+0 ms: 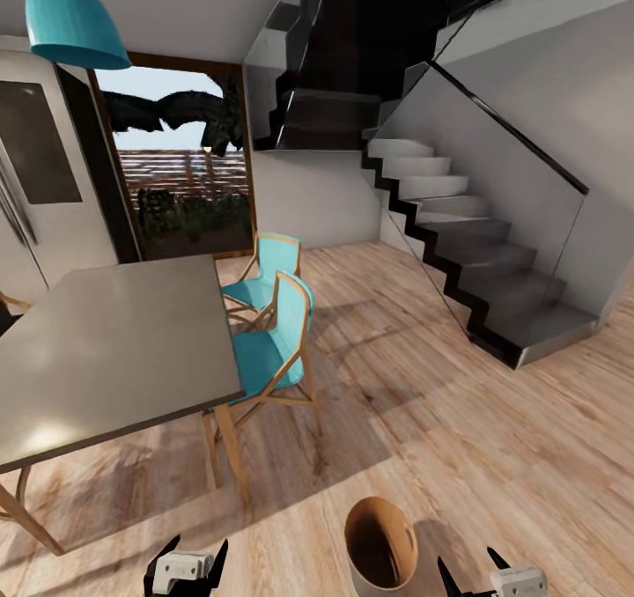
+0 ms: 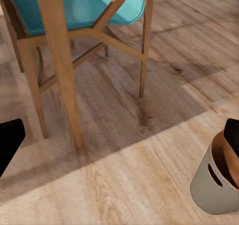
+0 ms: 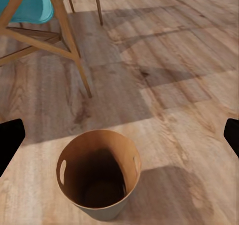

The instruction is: Put the three can of soda from the living room inside the tash can in the kitchen.

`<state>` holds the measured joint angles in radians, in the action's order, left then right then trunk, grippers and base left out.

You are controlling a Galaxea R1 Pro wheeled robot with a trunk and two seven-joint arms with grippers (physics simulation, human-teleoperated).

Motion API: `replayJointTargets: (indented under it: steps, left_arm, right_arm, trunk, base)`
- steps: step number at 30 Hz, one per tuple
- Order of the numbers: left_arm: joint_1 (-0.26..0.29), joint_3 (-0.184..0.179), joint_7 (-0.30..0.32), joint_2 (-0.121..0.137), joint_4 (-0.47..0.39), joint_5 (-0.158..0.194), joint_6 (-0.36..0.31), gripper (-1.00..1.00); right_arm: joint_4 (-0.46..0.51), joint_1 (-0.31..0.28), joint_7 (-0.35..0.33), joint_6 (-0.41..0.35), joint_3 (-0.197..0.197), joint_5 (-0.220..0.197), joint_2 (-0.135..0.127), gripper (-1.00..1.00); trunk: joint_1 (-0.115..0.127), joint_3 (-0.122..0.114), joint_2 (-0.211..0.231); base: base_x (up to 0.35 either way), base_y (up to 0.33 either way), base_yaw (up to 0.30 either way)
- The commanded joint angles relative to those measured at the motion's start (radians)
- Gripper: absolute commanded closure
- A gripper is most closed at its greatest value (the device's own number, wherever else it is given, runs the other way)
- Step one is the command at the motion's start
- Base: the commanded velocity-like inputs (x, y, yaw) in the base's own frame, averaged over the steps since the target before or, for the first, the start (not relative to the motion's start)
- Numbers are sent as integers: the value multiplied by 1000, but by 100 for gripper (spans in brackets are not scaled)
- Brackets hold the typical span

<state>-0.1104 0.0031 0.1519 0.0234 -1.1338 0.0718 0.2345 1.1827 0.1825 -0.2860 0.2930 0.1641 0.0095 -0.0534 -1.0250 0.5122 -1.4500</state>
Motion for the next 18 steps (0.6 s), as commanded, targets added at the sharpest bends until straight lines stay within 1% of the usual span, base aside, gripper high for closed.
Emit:
replayJointTargets:
  steps: [1, 8, 18]
  left_arm:
    - [0, 0, 0, 0, 0, 0, 0, -100]
    - [0, 0, 0, 0, 0, 0, 0, -100]
    - [0, 0, 0, 0, 2, -1, 0, -100]
  right_arm:
    - [0, 0, 0, 0, 0, 0, 0, -100]
    - [0, 0, -1, 0, 0, 0, 0, -100]
    - [-1, -1, -1, -4, 0, -1, 0, -100]
  trunk:
    - [0, 0, 0]
    - [0, 0, 0]
    - [0, 0, 0]
  base:
    - [167, -90, 1]
    - [112, -38, 1]
    - [24, -7, 0]
